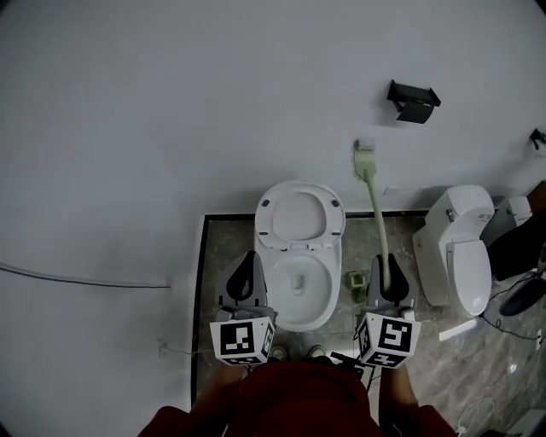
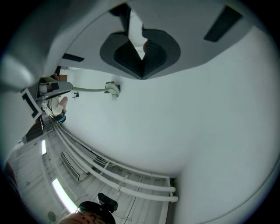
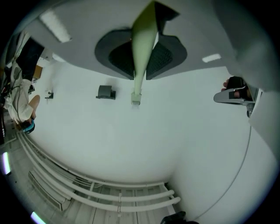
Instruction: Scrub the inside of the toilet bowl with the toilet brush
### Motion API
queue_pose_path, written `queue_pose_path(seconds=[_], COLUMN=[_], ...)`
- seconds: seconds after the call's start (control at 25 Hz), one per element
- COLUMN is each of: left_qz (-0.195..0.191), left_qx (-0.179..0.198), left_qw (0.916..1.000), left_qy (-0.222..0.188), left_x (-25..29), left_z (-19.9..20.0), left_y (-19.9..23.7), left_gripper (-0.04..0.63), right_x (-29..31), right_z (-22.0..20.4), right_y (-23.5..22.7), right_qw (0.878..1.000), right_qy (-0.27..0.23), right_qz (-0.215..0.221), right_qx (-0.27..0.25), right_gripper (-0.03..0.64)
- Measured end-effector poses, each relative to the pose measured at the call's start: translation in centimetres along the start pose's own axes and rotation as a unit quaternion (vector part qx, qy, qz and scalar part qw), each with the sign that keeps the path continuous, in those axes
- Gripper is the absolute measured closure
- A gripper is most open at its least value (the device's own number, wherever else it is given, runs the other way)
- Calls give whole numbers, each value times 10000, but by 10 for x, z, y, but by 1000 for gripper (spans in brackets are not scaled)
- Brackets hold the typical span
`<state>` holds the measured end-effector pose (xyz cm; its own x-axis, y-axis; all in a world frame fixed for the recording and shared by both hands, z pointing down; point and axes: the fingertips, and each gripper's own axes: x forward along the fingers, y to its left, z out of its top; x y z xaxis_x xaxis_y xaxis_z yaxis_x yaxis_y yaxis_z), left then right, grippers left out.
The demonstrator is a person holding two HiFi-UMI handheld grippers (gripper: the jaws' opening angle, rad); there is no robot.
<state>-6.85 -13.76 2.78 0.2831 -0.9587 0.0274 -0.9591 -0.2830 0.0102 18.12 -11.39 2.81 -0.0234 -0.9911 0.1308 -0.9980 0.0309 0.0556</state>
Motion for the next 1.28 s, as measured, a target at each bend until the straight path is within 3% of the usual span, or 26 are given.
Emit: queue_pose_path(seconds=[0.2, 0.32, 0.56, 1.28], left_qz=[-150, -312, -325, -230], left_qx=[284, 340, 493, 448], left_qw=[9979, 9955, 9931, 9945], left_qy=[-562, -827, -1009, -918], left_x=[13, 13, 3, -7], left_z=[59, 82, 98, 90], left_y=[-10, -21, -28, -20], left_gripper=[591, 591, 591, 591], right_x=[1, -1, -8, -14], right_z=[69, 92, 100, 94], right_y=[-13, -14, -13, 1], right_qw=[9958, 9930, 9915, 9916], right_qy=[-895, -1144, -1253, -1175], right_qz=[-101, -128, -160, -103], right_qx=[-160, -247, -300, -538], right_gripper=[520, 520, 520, 520])
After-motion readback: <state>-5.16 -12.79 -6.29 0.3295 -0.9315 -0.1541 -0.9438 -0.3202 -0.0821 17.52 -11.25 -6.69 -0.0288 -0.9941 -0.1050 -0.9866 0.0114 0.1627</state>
